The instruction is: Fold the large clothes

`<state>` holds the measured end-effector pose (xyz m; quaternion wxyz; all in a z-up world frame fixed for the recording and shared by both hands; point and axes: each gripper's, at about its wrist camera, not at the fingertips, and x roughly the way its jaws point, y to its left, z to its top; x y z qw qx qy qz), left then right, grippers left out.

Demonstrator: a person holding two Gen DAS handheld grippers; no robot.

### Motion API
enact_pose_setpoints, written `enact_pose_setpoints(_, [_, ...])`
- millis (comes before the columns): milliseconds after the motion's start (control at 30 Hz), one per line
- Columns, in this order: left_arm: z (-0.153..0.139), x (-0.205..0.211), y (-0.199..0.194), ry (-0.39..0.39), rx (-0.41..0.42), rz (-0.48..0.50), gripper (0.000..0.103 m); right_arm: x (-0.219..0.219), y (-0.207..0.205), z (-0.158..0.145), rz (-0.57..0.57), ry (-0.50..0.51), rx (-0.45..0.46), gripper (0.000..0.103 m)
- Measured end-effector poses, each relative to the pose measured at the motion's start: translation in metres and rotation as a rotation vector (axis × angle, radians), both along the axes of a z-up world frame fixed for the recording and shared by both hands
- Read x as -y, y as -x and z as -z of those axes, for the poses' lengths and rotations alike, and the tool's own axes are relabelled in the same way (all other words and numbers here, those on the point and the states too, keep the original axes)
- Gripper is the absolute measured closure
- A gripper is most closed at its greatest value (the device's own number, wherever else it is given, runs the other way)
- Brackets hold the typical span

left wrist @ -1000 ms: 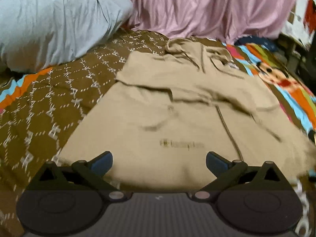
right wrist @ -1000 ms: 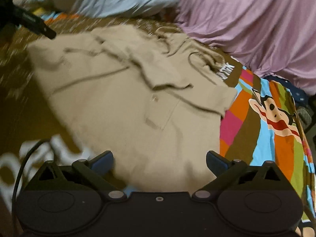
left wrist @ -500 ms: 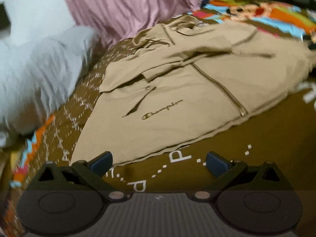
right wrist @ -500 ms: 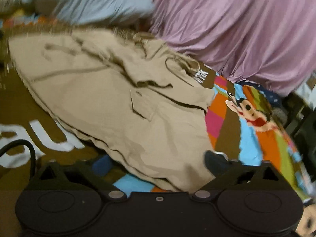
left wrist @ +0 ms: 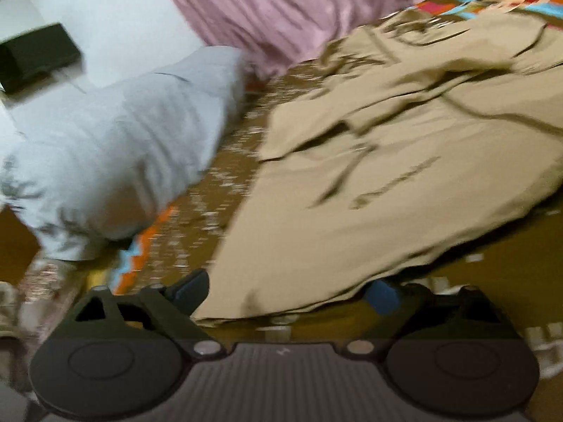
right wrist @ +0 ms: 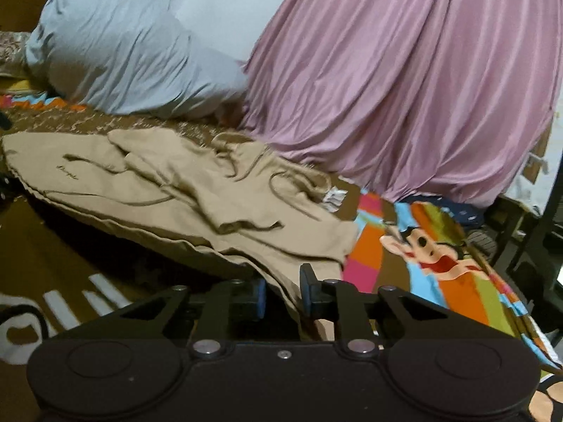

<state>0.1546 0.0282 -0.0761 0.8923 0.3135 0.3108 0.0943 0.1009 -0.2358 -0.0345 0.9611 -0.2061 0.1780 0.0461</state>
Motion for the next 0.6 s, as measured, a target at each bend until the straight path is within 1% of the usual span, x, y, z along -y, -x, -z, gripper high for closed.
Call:
enact_pose_setpoints(33, [0.0, -0.003, -0.002, -0.011, 0.001, -0.011, 0.012, 0.0, -0.002, 0.001, 0.005, 0.003, -0.013, 0.083])
enact_pose_setpoints(100, [0.0, -0.007, -0.005, 0.007, -0.01, -0.013, 0.018, 0.0, -0.005, 0.006, 0.008, 0.02, -0.045, 0.077])
enact_pose_setpoints(133, [0.0, -0.006, -0.003, 0.008, -0.013, -0.008, 0.026, -0.001, -0.006, 0.009, 0.012, 0.032, -0.064, 0.07])
enact_pose_setpoints(167, [0.0, -0.005, -0.003, 0.002, -0.014, 0.001, 0.039, -0.002, -0.007, 0.011, 0.015, 0.043, -0.079, 0.067])
enact_pose_setpoints(200, [0.001, -0.003, -0.002, -0.013, -0.01, 0.012, 0.051, -0.003, -0.007, 0.014, 0.016, 0.049, -0.086, 0.067])
enact_pose_setpoints(233, [0.003, 0.0, -0.002, -0.035, -0.009, 0.02, 0.069, -0.003, -0.007, 0.015, 0.018, 0.057, -0.089, 0.068])
enact_pose_setpoints(267, [0.005, 0.001, -0.003, -0.051, -0.012, 0.024, 0.078, -0.004, -0.007, 0.016, 0.014, 0.059, -0.091, 0.074])
enact_pose_setpoints(300, [0.007, 0.002, -0.004, -0.056, -0.016, 0.024, 0.082, -0.005, -0.007, 0.017, 0.007, 0.062, -0.093, 0.078])
enact_pose_setpoints(367, [0.007, 0.002, -0.004, -0.046, -0.014, 0.035, 0.096, -0.007, -0.005, 0.017, 0.002, 0.076, -0.092, 0.088])
enact_pose_setpoints(433, [-0.001, 0.002, -0.001, -0.044, 0.022, 0.039, 0.1, -0.008, -0.004, 0.016, -0.001, 0.075, -0.092, 0.094])
enact_pose_setpoints(500, [-0.02, 0.002, 0.006, -0.03, 0.064, 0.04, 0.1, -0.006, -0.001, 0.01, 0.005, 0.071, -0.076, 0.096])
enact_pose_setpoints(600, [-0.061, 0.002, 0.022, 0.06, 0.102, 0.089, 0.1, -0.001, 0.009, -0.014, 0.0, 0.081, -0.037, 0.098])
